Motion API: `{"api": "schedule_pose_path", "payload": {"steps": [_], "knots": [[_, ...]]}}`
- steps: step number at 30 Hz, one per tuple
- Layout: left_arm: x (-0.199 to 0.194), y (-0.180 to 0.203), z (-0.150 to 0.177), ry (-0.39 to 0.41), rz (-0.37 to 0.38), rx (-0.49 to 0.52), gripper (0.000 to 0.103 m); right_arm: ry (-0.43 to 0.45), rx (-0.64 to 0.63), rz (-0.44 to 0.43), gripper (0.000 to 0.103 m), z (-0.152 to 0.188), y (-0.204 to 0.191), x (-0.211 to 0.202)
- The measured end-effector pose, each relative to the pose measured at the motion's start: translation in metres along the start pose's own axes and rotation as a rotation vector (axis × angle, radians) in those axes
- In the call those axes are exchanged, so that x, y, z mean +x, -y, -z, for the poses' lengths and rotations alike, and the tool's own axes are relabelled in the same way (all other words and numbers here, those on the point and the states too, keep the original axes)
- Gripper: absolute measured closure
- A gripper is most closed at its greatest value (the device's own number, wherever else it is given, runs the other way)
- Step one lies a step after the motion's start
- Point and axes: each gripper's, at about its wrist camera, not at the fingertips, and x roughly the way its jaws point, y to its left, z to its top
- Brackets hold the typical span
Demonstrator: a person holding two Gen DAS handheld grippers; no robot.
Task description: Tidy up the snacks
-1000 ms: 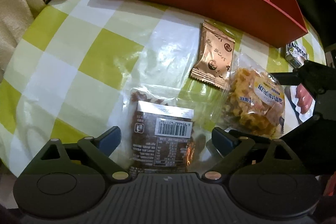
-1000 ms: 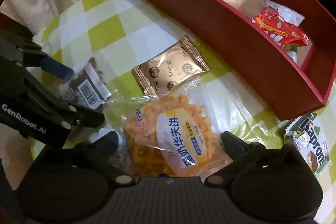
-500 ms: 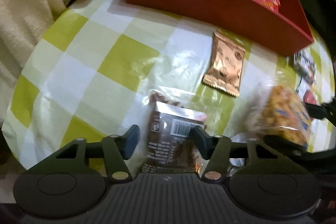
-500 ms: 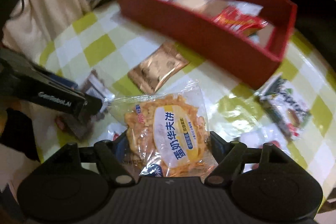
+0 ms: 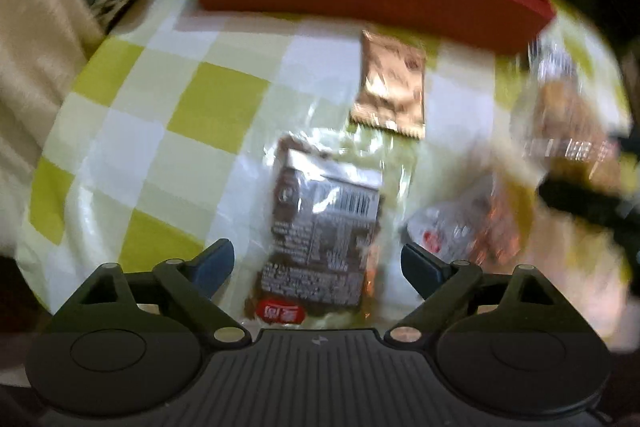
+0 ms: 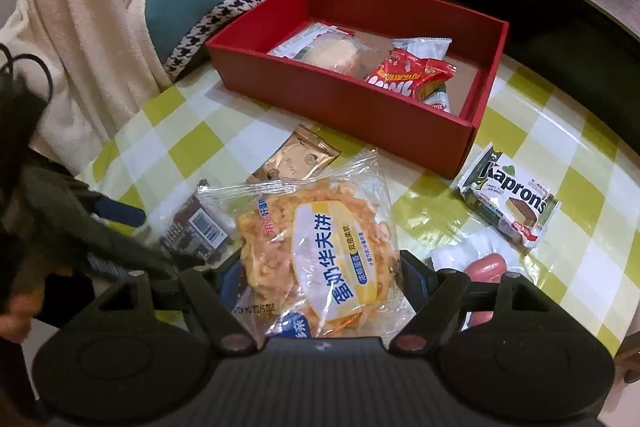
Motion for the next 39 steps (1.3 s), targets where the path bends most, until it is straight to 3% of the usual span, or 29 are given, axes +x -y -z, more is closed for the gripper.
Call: {"api": "schedule_pose_path", "payload": {"steps": [2, 4, 11, 14, 23, 24, 25, 27, 29, 31, 34, 37, 39], "knots": [[0.011, 0.009, 0.004, -0.031, -0.043, 0.051, 0.009, 0.012, 0.005, -0.012, 0.019, 0.001, 0.001, -0.004], [0.024, 0.009, 0.006, -0.062, -0.042, 0.037, 0.004, 0.022, 0.011, -0.023, 0.019, 0.002, 0.003, -0.008], [0.014, 0.013, 0.010, -0.031, -0.037, 0.024, 0.011, 0.037, 0.005, -0.031, 0.019, 0.000, 0.000, -0.012], [-0.001, 0.010, 0.009, -0.002, -0.017, 0.001, 0.021, 0.039, 0.002, -0.036, 0.019, 0.000, -0.001, -0.012], [-0.033, -0.014, 0.009, 0.042, 0.036, -0.086, 0.023, 0.051, 0.007, -0.024, 0.019, 0.000, -0.001, -0.013], [-0.036, -0.014, 0.006, 0.049, 0.038, -0.093, 0.064, 0.053, 0.006, -0.025, 0.019, 0.000, -0.002, -0.013], [-0.044, -0.024, 0.005, 0.028, 0.063, -0.102, 0.080, 0.052, 0.006, -0.026, 0.019, -0.001, -0.002, -0.013], [-0.046, -0.030, 0.006, 0.013, 0.112, -0.144, 0.073, 0.048, 0.005, -0.021, 0.019, -0.001, -0.002, -0.010], [-0.040, -0.026, 0.010, 0.000, 0.073, -0.127, 0.067, 0.039, 0.008, -0.021, 0.019, -0.001, -0.003, -0.007], [-0.035, -0.023, 0.012, -0.010, 0.081, -0.122, 0.041, 0.032, 0.006, -0.021, 0.019, -0.001, -0.004, -0.006], [-0.027, -0.012, 0.011, 0.006, 0.067, -0.119, 0.023, 0.031, 0.010, -0.022, 0.019, -0.002, -0.003, -0.006], [-0.018, -0.003, 0.005, 0.021, 0.022, -0.139, 0.023, 0.037, 0.017, -0.022, 0.019, -0.001, -0.001, -0.009], [-0.008, -0.006, -0.005, 0.008, 0.017, -0.216, 0.019, 0.040, 0.027, -0.023, 0.019, -0.001, 0.001, -0.011]]}}
